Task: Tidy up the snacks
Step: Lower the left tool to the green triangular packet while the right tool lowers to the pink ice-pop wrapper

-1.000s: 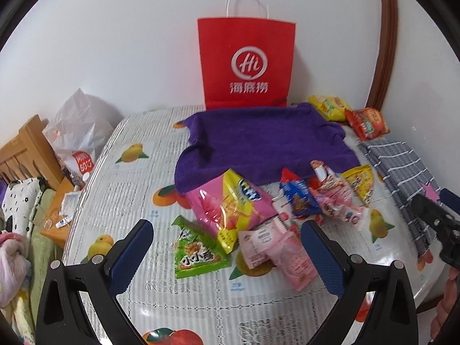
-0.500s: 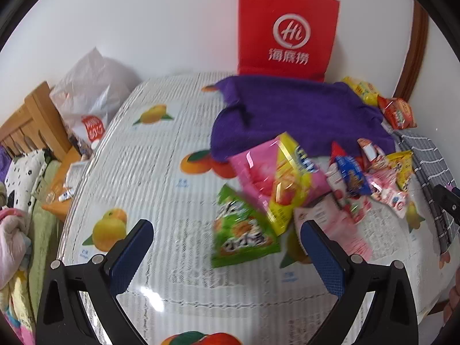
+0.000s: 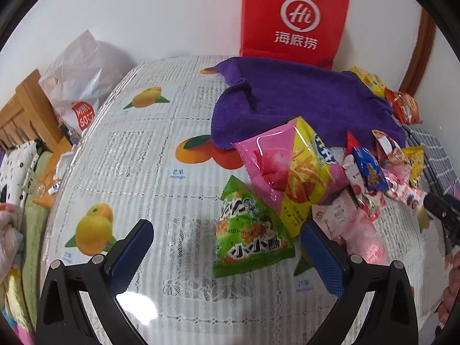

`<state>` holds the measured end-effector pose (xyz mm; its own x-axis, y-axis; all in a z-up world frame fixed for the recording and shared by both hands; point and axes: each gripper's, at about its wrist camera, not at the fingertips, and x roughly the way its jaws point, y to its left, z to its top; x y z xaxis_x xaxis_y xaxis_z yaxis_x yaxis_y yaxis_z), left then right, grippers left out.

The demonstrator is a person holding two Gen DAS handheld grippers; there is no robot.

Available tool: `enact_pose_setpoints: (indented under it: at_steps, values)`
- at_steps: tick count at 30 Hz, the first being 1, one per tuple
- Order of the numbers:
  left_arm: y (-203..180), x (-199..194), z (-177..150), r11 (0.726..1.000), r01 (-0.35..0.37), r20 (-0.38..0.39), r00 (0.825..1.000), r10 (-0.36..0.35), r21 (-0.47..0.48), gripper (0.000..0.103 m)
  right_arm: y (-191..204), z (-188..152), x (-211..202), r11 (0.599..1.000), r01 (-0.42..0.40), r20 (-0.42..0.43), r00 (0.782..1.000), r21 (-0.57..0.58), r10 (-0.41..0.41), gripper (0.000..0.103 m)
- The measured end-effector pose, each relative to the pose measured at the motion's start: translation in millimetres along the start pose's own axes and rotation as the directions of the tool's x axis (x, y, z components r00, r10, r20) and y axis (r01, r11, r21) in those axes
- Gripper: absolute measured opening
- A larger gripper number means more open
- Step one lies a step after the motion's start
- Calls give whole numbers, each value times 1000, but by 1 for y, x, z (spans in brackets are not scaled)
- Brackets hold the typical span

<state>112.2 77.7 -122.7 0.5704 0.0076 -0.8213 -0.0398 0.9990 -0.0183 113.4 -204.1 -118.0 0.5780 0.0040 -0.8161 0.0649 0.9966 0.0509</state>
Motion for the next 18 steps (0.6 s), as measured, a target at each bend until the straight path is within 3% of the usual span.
enact_pose_setpoints:
  at_steps: [7,9,16,18]
  values:
    - [0,20,2,999,-8,-1,1000,8,-40,99,-17,1,16,1000,-3,-27,1000,29,3,97]
    - [0,28,2,999,-10,-13,1000,10,-44,95,-19,2,22,999,-7,-36,999,33,8,90]
    - [4,41,3,998,0,-21,1000,-1,-65,87,-8,5,35,999,-39,-45,998,1,39,82]
    - [5,42,4,998,4,-20,1000,-6,-70,86,-2,5,40,999,-43,-54,998,-18,42,73]
